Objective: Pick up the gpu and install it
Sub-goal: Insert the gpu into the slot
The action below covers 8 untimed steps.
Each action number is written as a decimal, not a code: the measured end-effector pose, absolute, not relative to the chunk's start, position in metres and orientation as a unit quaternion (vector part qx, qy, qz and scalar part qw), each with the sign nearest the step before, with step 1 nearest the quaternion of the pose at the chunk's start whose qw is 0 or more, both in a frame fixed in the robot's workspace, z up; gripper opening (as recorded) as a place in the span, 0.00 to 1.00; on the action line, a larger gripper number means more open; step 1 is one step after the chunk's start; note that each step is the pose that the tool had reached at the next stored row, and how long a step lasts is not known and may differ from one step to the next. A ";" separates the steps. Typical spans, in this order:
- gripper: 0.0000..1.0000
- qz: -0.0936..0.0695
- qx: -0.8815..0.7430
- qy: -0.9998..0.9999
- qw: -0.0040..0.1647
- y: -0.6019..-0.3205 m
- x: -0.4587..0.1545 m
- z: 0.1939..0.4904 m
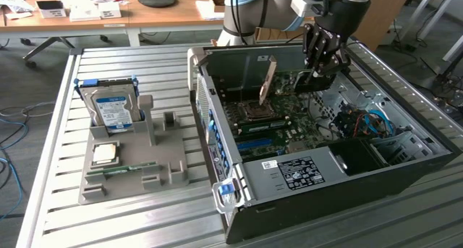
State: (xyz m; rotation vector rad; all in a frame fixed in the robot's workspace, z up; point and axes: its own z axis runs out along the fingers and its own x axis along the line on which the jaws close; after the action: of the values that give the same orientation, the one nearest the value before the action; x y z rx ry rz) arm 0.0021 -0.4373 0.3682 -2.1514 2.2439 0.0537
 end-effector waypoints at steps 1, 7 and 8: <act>0.27 0.017 -0.692 0.722 0.016 -0.437 0.002 0.368; 0.27 0.017 -0.692 0.722 0.018 -0.437 0.000 0.364; 0.27 0.016 -0.692 0.722 0.018 -0.437 0.000 0.363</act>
State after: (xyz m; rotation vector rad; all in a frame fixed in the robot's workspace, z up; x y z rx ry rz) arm 0.0001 -0.4373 0.3635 -2.1495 2.2416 0.0512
